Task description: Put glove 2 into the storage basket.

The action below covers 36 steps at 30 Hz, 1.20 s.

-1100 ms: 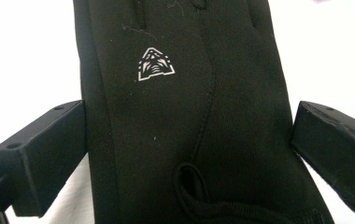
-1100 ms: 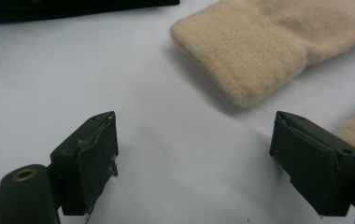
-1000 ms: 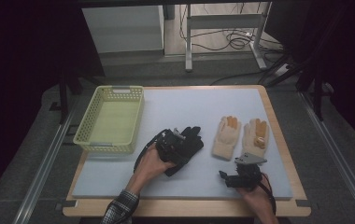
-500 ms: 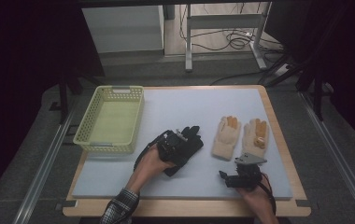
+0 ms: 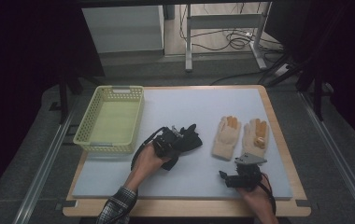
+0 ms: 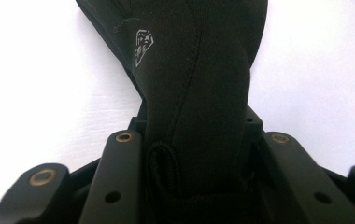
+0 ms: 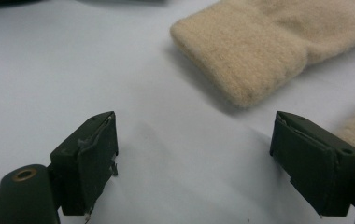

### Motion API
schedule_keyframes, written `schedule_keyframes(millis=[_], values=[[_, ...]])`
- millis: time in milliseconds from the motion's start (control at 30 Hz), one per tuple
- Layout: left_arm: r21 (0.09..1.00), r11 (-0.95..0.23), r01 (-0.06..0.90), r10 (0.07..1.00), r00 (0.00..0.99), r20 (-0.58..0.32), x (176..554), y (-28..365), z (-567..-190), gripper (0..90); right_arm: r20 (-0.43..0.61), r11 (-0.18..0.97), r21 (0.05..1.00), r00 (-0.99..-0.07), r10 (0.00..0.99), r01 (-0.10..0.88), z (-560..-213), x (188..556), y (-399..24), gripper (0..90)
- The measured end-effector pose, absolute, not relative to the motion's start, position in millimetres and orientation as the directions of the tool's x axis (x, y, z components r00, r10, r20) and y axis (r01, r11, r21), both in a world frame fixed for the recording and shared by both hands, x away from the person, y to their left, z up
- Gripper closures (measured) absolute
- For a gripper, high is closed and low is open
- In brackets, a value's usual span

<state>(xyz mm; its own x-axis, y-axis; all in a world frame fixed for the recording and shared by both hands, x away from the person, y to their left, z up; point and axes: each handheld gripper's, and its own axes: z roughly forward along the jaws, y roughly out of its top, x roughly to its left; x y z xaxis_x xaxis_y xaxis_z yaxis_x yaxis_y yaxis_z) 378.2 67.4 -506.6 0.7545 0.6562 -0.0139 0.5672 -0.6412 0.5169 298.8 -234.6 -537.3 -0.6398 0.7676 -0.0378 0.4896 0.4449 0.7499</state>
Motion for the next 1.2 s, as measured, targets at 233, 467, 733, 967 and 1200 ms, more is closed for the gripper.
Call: schedule_keyframes(millis=[233, 467, 733, 967, 1200], values=[[0.551, -0.598, 0.582, 0.682, 0.731, -0.033, 384.5, 74.0, -484.2, 64.0, -0.038, 0.445, 0.751, -0.640, 0.767, 0.489, -537.3, 298.8, -234.6, 14.9], [0.565, -0.573, 0.594, 0.716, 0.698, -0.007, 396.2, 79.5, -458.9, 63.5, -0.040, 0.445, 0.753, -0.641, 0.766, 0.485, -537.6, 298.9, -234.9, 14.9], [0.570, -0.549, 0.611, 0.760, 0.649, 0.036, 411.8, 100.5, -427.1, 63.3, -0.038, 0.442, 0.754, -0.640, 0.767, 0.485, -537.7, 298.7, -234.8, 14.9], [0.578, -0.495, 0.649, 0.825, 0.561, 0.077, 424.3, 132.8, -405.9, 63.1, -0.040, 0.445, 0.754, -0.642, 0.766, 0.483, -537.7, 298.8, -235.0, 14.9], [0.596, -0.416, 0.687, 0.880, 0.468, 0.075, 433.9, 174.3, -393.2, 62.7, -0.040, 0.444, 0.754, -0.642, 0.766, 0.484, -537.8, 298.8, -234.9, 14.9]])
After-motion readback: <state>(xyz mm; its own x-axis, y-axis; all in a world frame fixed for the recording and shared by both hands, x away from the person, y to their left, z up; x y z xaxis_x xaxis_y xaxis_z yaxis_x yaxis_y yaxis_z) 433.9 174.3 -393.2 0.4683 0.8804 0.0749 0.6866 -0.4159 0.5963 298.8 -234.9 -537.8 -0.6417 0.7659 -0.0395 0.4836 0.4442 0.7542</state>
